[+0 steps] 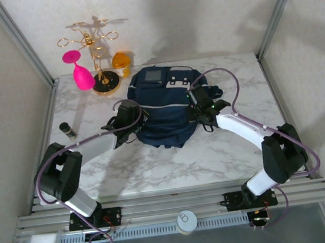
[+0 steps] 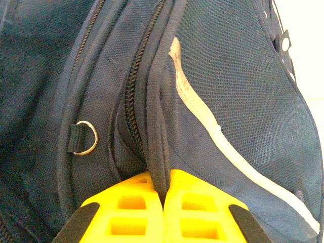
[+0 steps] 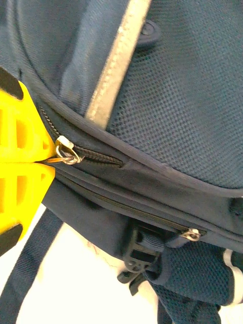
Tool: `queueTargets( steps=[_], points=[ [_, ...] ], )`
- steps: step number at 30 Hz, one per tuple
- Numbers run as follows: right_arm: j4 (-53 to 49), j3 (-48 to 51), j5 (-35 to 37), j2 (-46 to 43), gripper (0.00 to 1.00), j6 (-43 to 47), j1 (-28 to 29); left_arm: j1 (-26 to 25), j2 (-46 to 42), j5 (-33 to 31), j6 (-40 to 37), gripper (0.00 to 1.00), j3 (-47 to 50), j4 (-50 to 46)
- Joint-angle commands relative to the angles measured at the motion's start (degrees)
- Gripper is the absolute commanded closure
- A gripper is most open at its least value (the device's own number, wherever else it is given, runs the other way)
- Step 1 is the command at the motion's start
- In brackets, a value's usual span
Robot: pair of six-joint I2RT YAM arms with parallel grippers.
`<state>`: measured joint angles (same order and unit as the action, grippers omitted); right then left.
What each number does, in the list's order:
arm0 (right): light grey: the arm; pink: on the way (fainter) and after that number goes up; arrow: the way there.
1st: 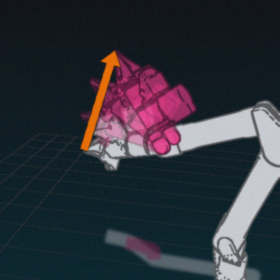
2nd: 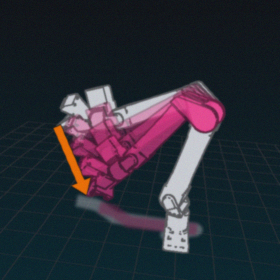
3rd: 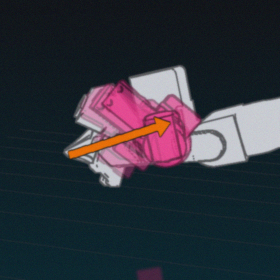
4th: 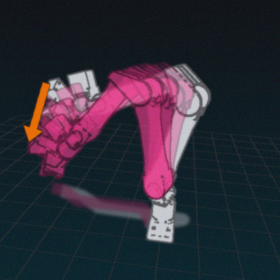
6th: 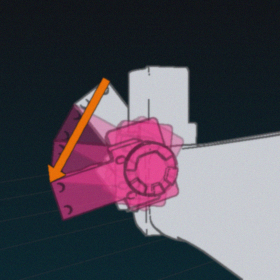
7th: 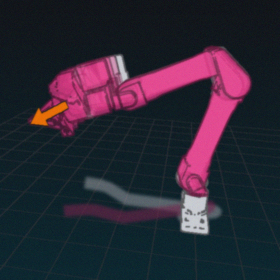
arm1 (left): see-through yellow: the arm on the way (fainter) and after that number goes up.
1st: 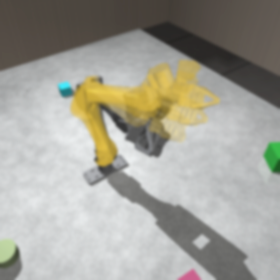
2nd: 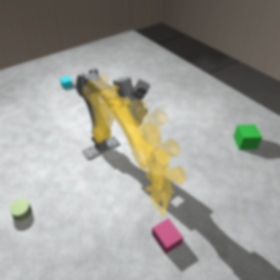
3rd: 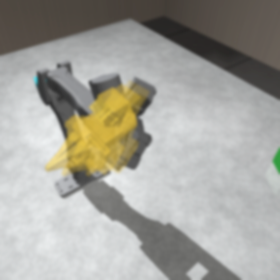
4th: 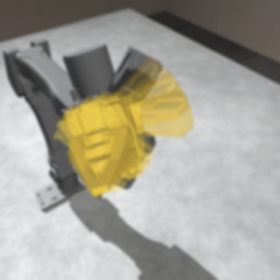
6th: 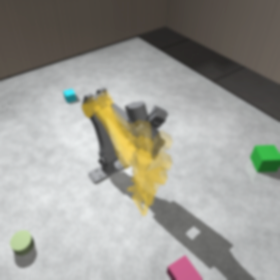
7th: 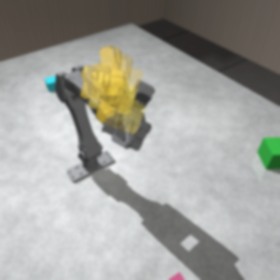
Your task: Pack books, pencil case, and school supplies into a backpack
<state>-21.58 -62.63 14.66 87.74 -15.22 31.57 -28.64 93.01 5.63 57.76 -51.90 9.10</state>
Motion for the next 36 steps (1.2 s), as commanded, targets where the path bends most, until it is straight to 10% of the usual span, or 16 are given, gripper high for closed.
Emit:
queueTargets(
  steps=[1,22,30,36],
  points=[
    [1.6,-3.9,7.0,1.5,1.0,1.9,-3.7,2.5,-1.0,-3.7,-7.5,1.0,-0.2,-6.4],
    [8.7,-3.3,1.4,4.8,0.89,3.7,-7.1,2.2,0.6,-1.4,-10.4,1.0,-5.4,-7.7],
    [11.9,5.3,-2.7,-11.3,0.41,3.4,-7.7,2.4,-7.3,-0.9,-11.7,0.4,-4.8,-10.5],
    [20.7,21.9,8.0,-22.8,0.01,-3.5,-13.5,4.1,-20.7,-19.3,-16.0,0.13,0.9,-15.9]
  ],
)
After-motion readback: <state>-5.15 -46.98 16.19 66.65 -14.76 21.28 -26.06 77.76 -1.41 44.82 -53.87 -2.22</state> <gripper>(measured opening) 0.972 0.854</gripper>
